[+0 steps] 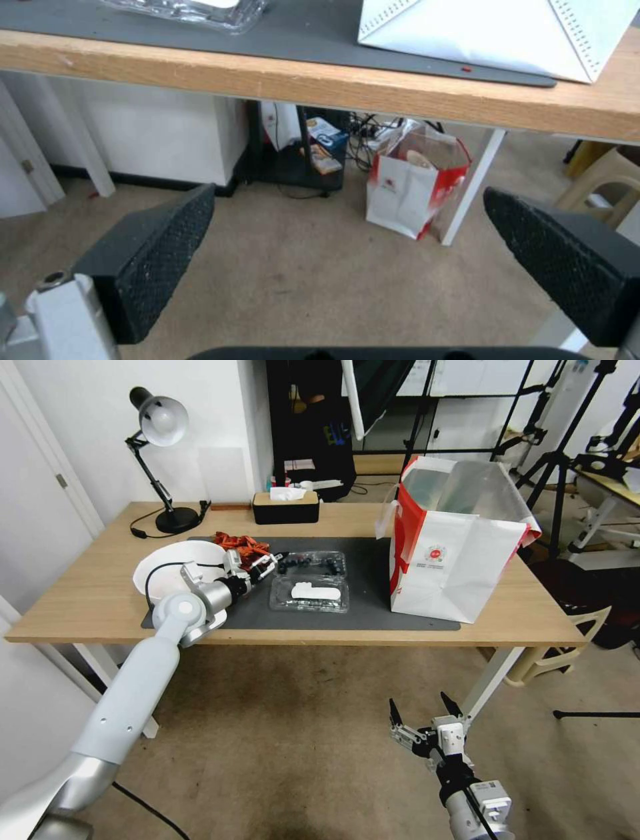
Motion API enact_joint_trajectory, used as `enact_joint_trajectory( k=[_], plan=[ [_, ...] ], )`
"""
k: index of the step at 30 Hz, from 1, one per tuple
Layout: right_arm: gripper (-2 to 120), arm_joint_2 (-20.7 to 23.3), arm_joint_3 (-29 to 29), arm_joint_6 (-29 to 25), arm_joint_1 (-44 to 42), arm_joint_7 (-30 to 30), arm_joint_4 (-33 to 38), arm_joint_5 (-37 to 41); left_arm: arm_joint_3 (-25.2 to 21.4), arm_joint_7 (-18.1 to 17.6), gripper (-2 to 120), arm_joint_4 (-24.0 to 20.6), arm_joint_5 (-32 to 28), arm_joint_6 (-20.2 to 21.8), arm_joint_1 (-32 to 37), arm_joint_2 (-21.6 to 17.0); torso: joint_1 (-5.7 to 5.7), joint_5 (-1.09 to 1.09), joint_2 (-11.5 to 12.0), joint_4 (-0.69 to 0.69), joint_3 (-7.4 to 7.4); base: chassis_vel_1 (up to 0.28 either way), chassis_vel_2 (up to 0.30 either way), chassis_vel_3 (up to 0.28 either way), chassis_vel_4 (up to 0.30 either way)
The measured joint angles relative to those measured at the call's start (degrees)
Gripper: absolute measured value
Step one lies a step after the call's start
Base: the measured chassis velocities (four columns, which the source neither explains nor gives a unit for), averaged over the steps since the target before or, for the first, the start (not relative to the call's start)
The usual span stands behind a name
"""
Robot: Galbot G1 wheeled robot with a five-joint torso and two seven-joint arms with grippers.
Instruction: Close the takeout container lid, then place the container into the takeout bag.
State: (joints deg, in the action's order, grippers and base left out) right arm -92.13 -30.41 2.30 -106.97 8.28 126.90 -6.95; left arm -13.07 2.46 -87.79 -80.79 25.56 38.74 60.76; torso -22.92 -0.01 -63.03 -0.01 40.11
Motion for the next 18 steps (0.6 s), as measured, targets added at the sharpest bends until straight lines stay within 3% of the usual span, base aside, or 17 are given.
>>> enact_joint_trajectory(
  k=[2,4,5,7,8,10,11,12,14,15,16,18],
  plan=[
    [100,-0.01,0.04,0.00,-0.01,0.01,0.09,0.07,-0.61,1.48,100,-1.99,2.61,-1.32,1.26,-0.75,0.00,0.01,0.00,-0.02,0.00,0.000,0.000,0.000,0.000],
    [100,-0.01,0.06,-0.03,0.00,0.03,0.55,0.28,-2.64,4.99,100,-8.49,9.24,-4.63,6.20,-3.25,0.00,-0.01,0.00,0.01,0.00,0.000,0.000,0.000,0.000],
    [100,-0.01,0.06,-0.03,0.00,0.03,0.55,0.28,-2.64,4.99,100,-8.49,9.24,-4.63,6.20,-3.25,0.00,-0.01,0.00,0.01,0.00,0.000,0.000,0.000,0.000],
    [100,0.00,0.06,-0.14,0.02,0.03,0.75,0.47,-4.52,6.87,100,-14.49,14.48,-7.61,10.99,-5.18,0.01,0.02,0.00,0.02,-0.01,0.000,0.000,0.000,0.000],
    [100,0.00,0.06,-0.14,0.02,0.03,0.75,0.47,-4.52,6.87,100,-14.49,14.48,-7.61,10.99,-5.18,0.01,0.02,0.00,0.02,-0.01,0.000,0.000,0.000,0.000],
    [100,0.00,0.06,-0.38,0.12,0.02,0.92,0.55,-6.74,8.69,100,-19.59,24.37,-12.33,16.11,-6.59,0.01,0.01,0.00,0.01,-0.01,0.000,0.000,0.000,0.000],
    [100,-0.01,0.09,-0.51,0.18,0.01,1.04,0.58,-7.83,8.81,100,-21.32,29.12,-14.62,18.63,-6.92,0.01,0.04,0.00,-0.01,-0.01,0.000,0.000,0.000,0.000],
    [100,-0.01,0.09,-0.51,0.18,0.01,1.04,0.58,-7.83,8.81,100,-21.32,29.12,-14.62,18.63,-6.92,0.01,0.04,0.00,-0.01,-0.01,0.000,0.000,0.000,0.000],
    [100,0.01,0.19,-0.73,0.29,-0.07,1.24,0.61,-10.17,6.50,100,-23.95,40.26,-20.60,25.60,-6.63,0.01,-0.04,0.00,0.02,0.00,0.000,0.000,0.000,0.000],
    [100,-0.01,0.20,-0.86,0.35,-0.12,1.25,0.62,-11.21,5.32,100,-24.79,44.01,-23.01,28.43,-6.18,0.01,0.02,0.00,0.00,-0.01,0.000,0.000,0.000,0.000],
    [100,-0.01,0.20,-0.86,0.35,-0.12,1.25,0.62,-11.21,5.32,100,-24.79,44.01,-23.01,28.43,-6.18,0.01,0.02,0.00,0.00,-0.01,0.000,0.000,0.000,0.000],
    [100,0.00,-0.02,-1.54,0.10,-0.25,1.24,0.65,-13.18,3.19,100,-25.26,52.26,-28.50,35.20,-4.24,0.01,-0.04,0.00,0.04,0.00,0.000,0.000,0.000,0.000]
  ],
)
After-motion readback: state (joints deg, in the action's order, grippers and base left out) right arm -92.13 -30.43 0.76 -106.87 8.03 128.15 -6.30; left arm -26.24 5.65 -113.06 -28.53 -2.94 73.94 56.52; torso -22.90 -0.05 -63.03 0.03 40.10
